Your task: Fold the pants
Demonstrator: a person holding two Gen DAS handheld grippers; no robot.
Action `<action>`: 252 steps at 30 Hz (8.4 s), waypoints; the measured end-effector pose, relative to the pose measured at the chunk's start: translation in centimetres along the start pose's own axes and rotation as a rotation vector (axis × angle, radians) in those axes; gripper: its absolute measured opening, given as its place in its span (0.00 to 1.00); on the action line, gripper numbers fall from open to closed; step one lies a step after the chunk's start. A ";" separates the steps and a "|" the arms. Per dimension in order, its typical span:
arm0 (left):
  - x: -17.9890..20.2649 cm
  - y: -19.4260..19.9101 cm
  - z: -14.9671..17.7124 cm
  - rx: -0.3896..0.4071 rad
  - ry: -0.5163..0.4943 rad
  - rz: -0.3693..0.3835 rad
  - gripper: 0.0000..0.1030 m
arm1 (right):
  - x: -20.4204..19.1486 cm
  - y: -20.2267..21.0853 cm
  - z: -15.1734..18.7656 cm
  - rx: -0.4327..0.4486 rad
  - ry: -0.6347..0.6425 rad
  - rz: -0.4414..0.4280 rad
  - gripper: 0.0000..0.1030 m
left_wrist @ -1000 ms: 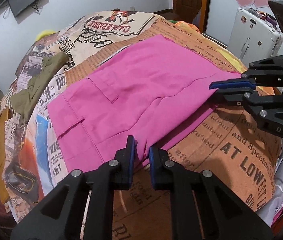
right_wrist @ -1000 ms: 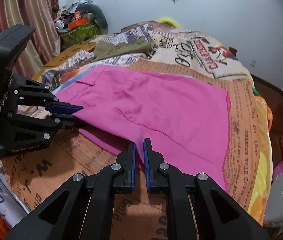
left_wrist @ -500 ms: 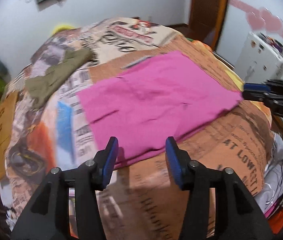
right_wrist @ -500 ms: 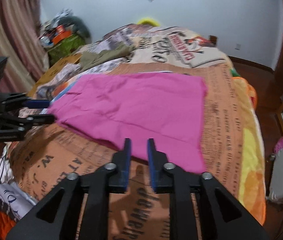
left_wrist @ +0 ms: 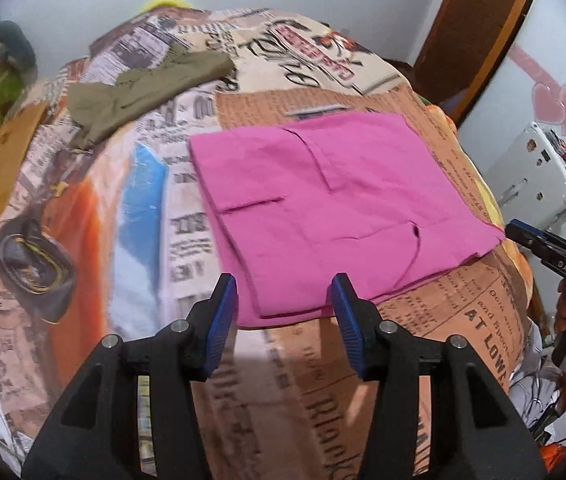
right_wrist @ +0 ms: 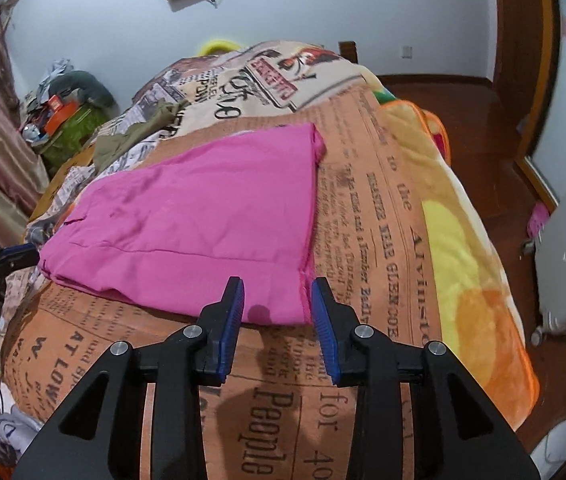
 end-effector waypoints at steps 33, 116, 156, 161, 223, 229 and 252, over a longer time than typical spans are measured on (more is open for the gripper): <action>-1.4 0.4 0.2 0.013 0.093 -0.009 0.14 | -0.9 -4.1 2.7 -0.103 0.031 -0.042 0.31; -9.3 -10.9 -11.0 -0.048 0.210 -0.074 0.43 | 2.6 -15.7 -14.0 -0.061 0.087 0.046 0.45; -5.4 -8.4 -14.1 0.020 0.044 -0.131 0.49 | -7.4 -13.5 -15.5 -0.072 0.176 -0.133 0.54; -4.4 -11.4 -11.8 -0.094 -0.019 -0.154 0.49 | -10.7 -16.6 -12.4 -0.210 0.228 -0.184 0.54; -0.2 -0.2 3.3 -0.139 0.286 0.039 0.69 | -11.5 -6.0 0.4 -0.095 0.300 -0.097 0.57; 1.0 -0.2 3.5 -0.123 0.327 0.096 0.78 | -11.1 -6.1 0.6 -0.104 0.259 -0.132 0.58; -1.1 -2.3 1.0 -0.054 0.449 0.065 0.28 | -11.3 -6.0 0.7 -0.110 0.262 -0.139 0.59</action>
Point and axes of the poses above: each gripper's, at about its wrist camera, not at the fingertips, and y roughly against the way its jaws point, x to its right, z to its underside, the point moved 8 cm from there along -y, roughly the way its jaws point, and after that the axes turned 1 degree about -z, right-handed, at the moved point
